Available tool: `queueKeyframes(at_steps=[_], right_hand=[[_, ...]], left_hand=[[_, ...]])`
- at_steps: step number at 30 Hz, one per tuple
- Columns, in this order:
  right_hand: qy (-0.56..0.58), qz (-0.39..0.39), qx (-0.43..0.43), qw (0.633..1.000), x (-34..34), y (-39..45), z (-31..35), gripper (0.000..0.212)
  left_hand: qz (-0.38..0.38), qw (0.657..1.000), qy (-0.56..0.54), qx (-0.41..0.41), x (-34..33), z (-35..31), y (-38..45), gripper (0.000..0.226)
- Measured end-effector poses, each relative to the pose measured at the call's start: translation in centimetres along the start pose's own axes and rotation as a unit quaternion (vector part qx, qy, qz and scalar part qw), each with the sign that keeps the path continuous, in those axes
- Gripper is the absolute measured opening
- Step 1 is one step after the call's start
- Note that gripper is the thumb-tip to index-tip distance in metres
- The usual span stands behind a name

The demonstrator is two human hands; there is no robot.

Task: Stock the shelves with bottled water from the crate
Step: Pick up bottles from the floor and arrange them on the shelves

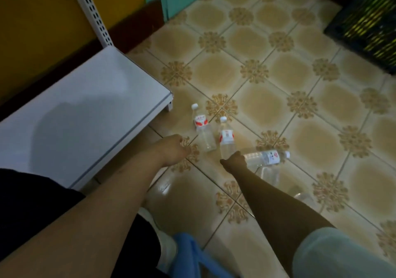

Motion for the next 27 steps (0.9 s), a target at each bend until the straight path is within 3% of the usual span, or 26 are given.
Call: queueKeyframes(at_steps=[4,10,15,17,19,21,23,27], right_hand=[[0.003,-0.038,-0.034,0.999,-1.9,3.1,-1.3,0.089],[0.041,-0.064,-0.061,0.995,-4.1,5.9,-2.6,0.094],[0.175,-0.047,-0.057,0.982,-5.1,6.6,-4.2,0.068],[0.321,-0.011,-0.067,0.944,-5.5,5.6,-4.0,0.058],[0.491,0.062,-0.084,0.865,-6.0,3.9,-3.0,0.055],[0.586,0.113,-0.091,0.797,-5.6,1.9,-1.7,0.051],[0.605,0.126,-0.096,0.780,-4.9,-0.1,-1.2,0.048],[0.584,0.143,-0.074,0.796,-3.7,-5.1,-0.2,0.047]], left_hand=[[0.024,0.999,-0.026,0.003,-2.0,1.1,1.6,0.039],[0.099,0.994,0.014,0.039,-5.2,4.2,3.5,0.056],[0.086,0.996,-0.007,0.034,-4.8,3.2,4.2,0.056],[0.083,0.996,-0.029,0.027,-4.5,2.5,4.3,0.055],[0.084,0.995,-0.044,0.028,-4.1,2.2,4.2,0.055],[0.086,0.994,-0.058,0.033,-3.9,2.0,4.1,0.054],[0.088,0.992,-0.083,0.041,-3.8,1.9,3.9,0.050],[0.089,0.985,-0.133,0.056,-4.0,2.4,3.6,0.037]])
Point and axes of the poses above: each hand's wrist, its own y-axis towards the middle knuckle, its own x-axis out of the back of the hand, z = x × y, the point moved 6 cm from there along y, towards the middle knuckle, and after that the axes turned 7 degrees about x, right-handed, at the moved point
